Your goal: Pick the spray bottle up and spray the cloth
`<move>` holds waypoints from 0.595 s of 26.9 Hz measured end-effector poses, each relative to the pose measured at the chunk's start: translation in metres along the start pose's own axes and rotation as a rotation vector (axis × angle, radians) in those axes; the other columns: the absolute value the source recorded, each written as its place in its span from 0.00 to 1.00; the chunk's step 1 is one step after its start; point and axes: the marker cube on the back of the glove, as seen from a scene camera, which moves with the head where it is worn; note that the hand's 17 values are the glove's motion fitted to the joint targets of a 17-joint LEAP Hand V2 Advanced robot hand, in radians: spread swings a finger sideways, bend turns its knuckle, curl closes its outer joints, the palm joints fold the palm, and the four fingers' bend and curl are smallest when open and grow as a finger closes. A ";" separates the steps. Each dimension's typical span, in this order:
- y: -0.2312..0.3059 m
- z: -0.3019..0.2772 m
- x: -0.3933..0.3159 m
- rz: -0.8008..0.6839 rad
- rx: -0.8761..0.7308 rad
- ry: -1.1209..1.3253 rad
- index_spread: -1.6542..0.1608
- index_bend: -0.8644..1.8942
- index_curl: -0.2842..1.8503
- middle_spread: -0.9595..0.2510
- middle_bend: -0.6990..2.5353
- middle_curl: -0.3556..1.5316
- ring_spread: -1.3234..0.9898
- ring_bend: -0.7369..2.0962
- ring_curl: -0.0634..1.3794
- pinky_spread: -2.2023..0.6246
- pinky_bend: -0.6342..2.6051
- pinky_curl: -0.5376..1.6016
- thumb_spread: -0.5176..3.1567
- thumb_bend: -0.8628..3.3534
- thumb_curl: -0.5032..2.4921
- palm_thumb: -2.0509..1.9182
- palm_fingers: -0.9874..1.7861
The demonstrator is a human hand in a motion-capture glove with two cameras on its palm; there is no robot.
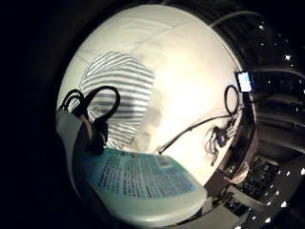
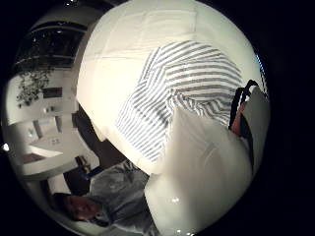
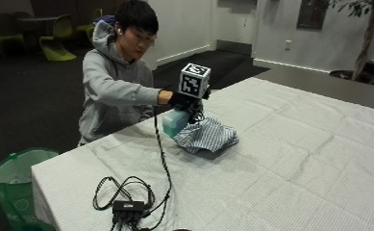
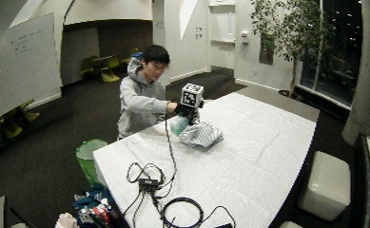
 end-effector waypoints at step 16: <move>0.013 -0.074 -0.078 -0.221 0.480 -0.814 0.80 0.53 0.40 0.74 0.43 0.45 0.50 0.46 0.36 0.68 0.31 0.46 0.14 0.20 0.40 0.76 0.86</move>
